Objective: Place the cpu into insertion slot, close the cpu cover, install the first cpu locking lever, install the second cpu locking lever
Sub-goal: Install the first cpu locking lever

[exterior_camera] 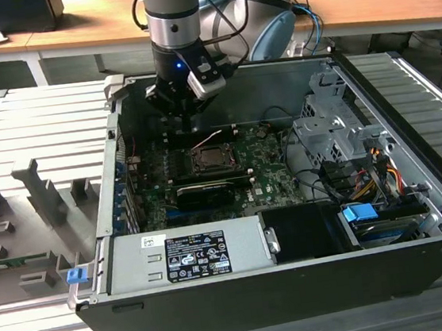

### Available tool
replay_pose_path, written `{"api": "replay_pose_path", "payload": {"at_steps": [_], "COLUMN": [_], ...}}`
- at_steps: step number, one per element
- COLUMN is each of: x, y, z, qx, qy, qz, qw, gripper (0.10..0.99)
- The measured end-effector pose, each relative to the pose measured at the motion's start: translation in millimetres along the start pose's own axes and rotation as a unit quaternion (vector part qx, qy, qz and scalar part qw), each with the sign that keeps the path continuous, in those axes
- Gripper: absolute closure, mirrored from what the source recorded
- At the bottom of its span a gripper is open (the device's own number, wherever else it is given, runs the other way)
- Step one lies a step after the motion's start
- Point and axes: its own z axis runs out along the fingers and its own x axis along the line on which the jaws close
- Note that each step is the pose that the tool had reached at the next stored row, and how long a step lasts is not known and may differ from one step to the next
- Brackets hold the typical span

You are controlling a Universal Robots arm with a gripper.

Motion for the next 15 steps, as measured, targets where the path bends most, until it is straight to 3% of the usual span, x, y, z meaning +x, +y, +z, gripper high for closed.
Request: {"api": "replay_pose_path", "payload": {"at_steps": [15], "x": [-5.2], "y": [0.2], "z": [0.1], "qx": [0.0000], "qy": [0.0000], "qz": [0.000], "qw": [1.0000], "gripper": [0.980]}}
